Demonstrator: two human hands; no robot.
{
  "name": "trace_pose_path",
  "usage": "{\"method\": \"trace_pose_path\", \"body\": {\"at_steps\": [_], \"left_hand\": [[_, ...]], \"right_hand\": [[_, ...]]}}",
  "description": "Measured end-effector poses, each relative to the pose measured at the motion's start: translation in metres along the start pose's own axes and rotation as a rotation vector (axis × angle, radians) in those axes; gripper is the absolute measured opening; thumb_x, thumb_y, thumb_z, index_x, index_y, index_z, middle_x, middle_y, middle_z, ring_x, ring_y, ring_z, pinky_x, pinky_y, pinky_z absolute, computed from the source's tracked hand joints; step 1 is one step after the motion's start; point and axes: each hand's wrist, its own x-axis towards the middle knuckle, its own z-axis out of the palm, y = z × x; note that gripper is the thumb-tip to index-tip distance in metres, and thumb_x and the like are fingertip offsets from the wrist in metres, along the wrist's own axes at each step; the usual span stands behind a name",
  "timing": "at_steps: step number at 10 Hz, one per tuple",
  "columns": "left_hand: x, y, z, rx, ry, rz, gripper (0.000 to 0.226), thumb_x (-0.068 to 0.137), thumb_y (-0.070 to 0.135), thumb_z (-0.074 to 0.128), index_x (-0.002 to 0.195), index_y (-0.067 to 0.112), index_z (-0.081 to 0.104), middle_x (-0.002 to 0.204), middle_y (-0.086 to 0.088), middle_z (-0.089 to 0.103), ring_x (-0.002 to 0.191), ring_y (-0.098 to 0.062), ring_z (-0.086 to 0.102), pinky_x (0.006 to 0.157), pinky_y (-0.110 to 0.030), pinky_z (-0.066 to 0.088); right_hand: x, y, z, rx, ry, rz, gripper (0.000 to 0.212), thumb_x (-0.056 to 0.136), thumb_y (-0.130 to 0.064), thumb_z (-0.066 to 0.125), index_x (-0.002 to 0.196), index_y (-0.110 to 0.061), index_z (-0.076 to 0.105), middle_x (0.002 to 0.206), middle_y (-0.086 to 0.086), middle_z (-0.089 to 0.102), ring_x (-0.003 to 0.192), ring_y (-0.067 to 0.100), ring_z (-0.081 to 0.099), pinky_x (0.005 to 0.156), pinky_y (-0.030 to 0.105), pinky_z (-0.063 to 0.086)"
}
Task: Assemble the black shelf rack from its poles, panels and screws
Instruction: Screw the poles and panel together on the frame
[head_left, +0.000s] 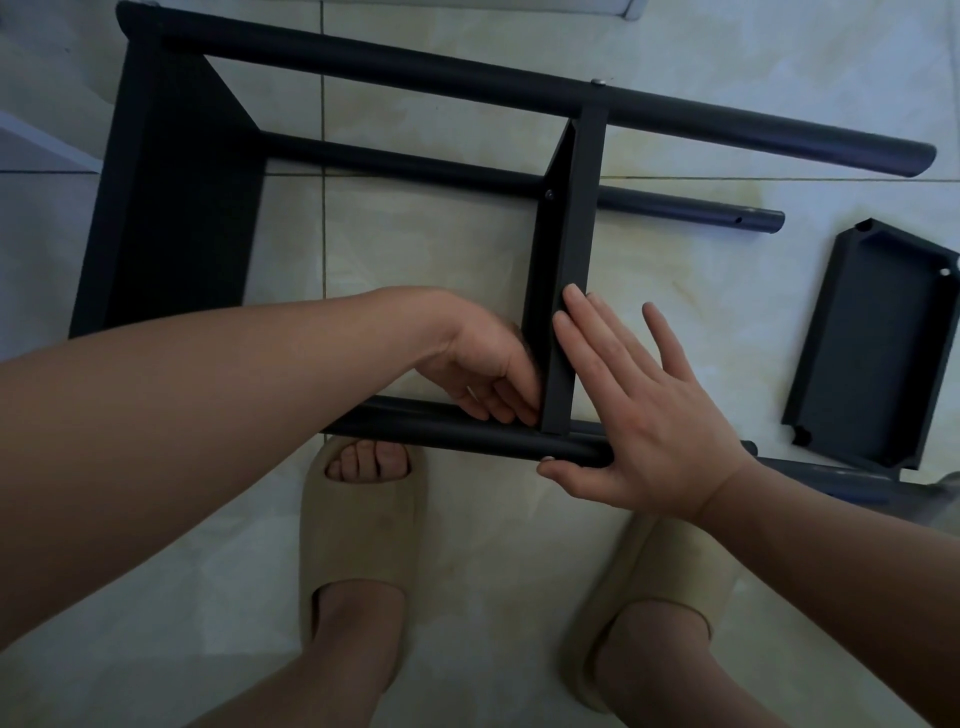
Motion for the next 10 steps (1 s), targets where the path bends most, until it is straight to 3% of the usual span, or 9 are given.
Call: {"method": "trace_pose_path", "body": {"at_steps": [2, 4, 7, 9, 10], "left_hand": [[-0.0020, -0.0009, 0.0000, -0.082, -0.041, 0.033, 0.014, 0.093, 0.006, 0.060, 0.091, 0.014, 0.071, 0.084, 0.002, 0.071, 0.085, -0.014, 0.059, 0.086, -0.028, 0.046], [-0.0031, 0.0012, 0.0013, -0.005, -0.018, 0.018, 0.011, 0.094, 0.020, 0.062, 0.097, 0.019, 0.072, 0.095, 0.004, 0.072, 0.095, -0.016, 0.062, 0.090, -0.032, 0.048], [-0.0045, 0.0038, -0.0022, -0.026, -0.049, 0.020, 0.015, 0.093, 0.007, 0.061, 0.095, 0.016, 0.072, 0.088, 0.004, 0.073, 0.089, -0.013, 0.062, 0.088, -0.029, 0.047], [-0.0043, 0.0040, -0.0020, 0.061, 0.004, 0.017, 0.009, 0.092, 0.020, 0.065, 0.094, 0.022, 0.074, 0.089, 0.008, 0.076, 0.091, -0.014, 0.064, 0.093, -0.033, 0.048], [-0.0052, 0.0070, -0.0021, 0.089, 0.006, 0.032, 0.009, 0.091, 0.015, 0.068, 0.093, 0.021, 0.074, 0.088, 0.006, 0.075, 0.087, -0.013, 0.063, 0.092, -0.032, 0.048]], "right_hand": [[-0.0001, 0.0011, 0.0013, 0.004, 0.011, -0.029, 0.103, 0.090, -0.075, 0.044, 0.161, -0.004, 0.019, 0.170, 0.012, 0.010, 0.157, 0.026, 0.011, 0.124, 0.060, 0.015], [0.0004, 0.0018, 0.0019, 0.039, 0.005, -0.028, 0.103, 0.090, -0.075, 0.045, 0.161, -0.005, 0.018, 0.170, 0.011, 0.010, 0.157, 0.027, 0.010, 0.123, 0.060, 0.017], [0.0005, 0.0022, 0.0012, 0.056, 0.005, -0.021, 0.104, 0.089, -0.074, 0.047, 0.161, -0.005, 0.019, 0.170, 0.011, 0.010, 0.157, 0.026, 0.011, 0.122, 0.061, 0.019], [0.0005, 0.0020, 0.0015, 0.053, 0.004, -0.021, 0.104, 0.089, -0.075, 0.046, 0.161, -0.004, 0.020, 0.170, 0.011, 0.010, 0.157, 0.027, 0.011, 0.122, 0.061, 0.020], [0.0006, 0.0018, 0.0014, 0.053, 0.002, -0.020, 0.104, 0.089, -0.075, 0.047, 0.161, -0.005, 0.019, 0.170, 0.011, 0.011, 0.157, 0.027, 0.011, 0.122, 0.061, 0.020]]}}
